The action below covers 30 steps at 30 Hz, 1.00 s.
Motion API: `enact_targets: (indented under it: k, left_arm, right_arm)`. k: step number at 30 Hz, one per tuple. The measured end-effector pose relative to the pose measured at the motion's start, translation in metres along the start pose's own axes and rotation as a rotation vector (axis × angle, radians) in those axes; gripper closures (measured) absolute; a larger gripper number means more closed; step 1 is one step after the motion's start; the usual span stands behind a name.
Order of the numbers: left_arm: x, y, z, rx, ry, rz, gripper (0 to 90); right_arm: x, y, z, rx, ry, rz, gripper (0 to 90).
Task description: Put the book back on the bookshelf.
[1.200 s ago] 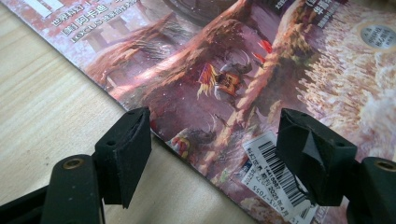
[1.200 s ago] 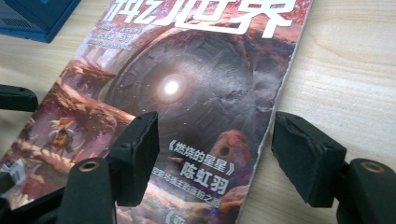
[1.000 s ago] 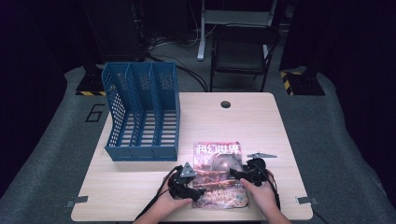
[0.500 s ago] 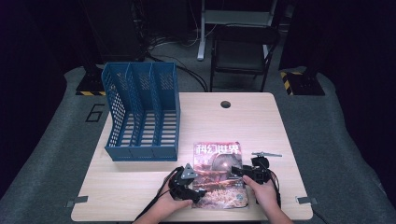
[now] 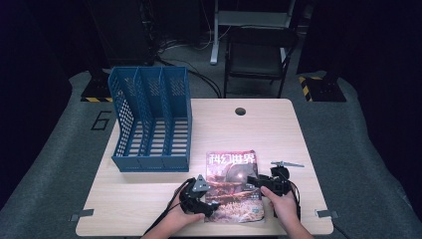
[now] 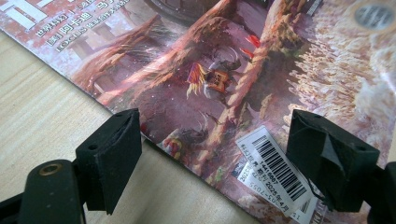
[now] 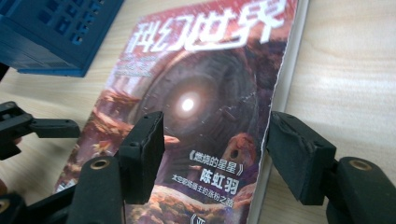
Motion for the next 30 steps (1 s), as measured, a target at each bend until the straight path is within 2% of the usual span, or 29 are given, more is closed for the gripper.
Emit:
enact_targets:
  k: [2,4,7,9,10,13,17,19,22,25,27,28,30]
  left_arm:
    - [0.0,0.0,0.0,0.002,-0.001,0.0,18.1]
    - [0.0,0.0,0.0,0.003,-0.002,-0.002,18.1]
    - [0.0,0.0,0.0,0.005,-0.003,0.0,18.1]
    - [0.0,0.0,0.0,0.006,-0.002,0.0,18.1]
    - [0.0,0.0,0.0,0.008,-0.003,0.0,18.1]
    - [0.0,0.0,0.0,0.011,-0.005,0.002,18.1]
    - [0.0,0.001,-0.001,0.012,-0.01,-0.001,18.0]
    - [0.001,0.001,-0.001,0.003,-0.02,0.009,18.0]
    - [0.001,0.001,-0.001,0.005,-0.019,0.01,18.0]
    - [0.001,0.001,-0.001,-0.002,-0.025,0.013,18.1]
    - [0.001,0.0,-0.002,0.003,-0.031,0.006,18.2]
    - [0.001,0.001,-0.002,0.003,-0.029,0.011,18.2]
    - [0.001,0.001,-0.002,0.004,-0.029,0.011,18.2]
  right_arm:
    - [-0.002,0.003,0.001,-0.032,-0.021,-0.001,36.7]
    - [-0.004,0.005,0.002,-0.041,-0.029,0.009,36.6]
    - [-0.006,0.007,0.004,-0.035,-0.047,0.049,36.6]
    - [-0.011,0.012,0.006,-0.029,-0.073,0.105,37.1]
    - [-0.011,0.012,0.006,-0.029,-0.073,0.105,37.1]
    - [-0.013,0.022,0.011,-0.057,-0.103,0.151,37.4]
    - [-0.01,0.024,0.014,-0.086,-0.098,0.15,36.9]
    - [-0.007,0.02,0.013,-0.057,-0.085,0.143,36.4]
    - [-0.006,0.011,0.011,0.031,-0.072,0.159,37.0]
    - [-0.005,0.01,0.009,0.039,-0.07,0.165,38.2]
    - [-0.004,0.011,0.005,0.068,-0.038,0.2,39.4]
    - [-0.003,0.012,0.003,0.064,-0.026,0.208,39.9]
    - [-0.002,0.013,0.002,0.051,-0.02,0.185,39.9]
Point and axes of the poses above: each handheld gripper's, and its own axes: x roughly forward along the jaws, z roughly out of its top, y roughly to its left, the point moved 6 cm from there along x, roughly forward along the jaws, and after that the axes turned 12 degrees about y, right-handed, at the moved point
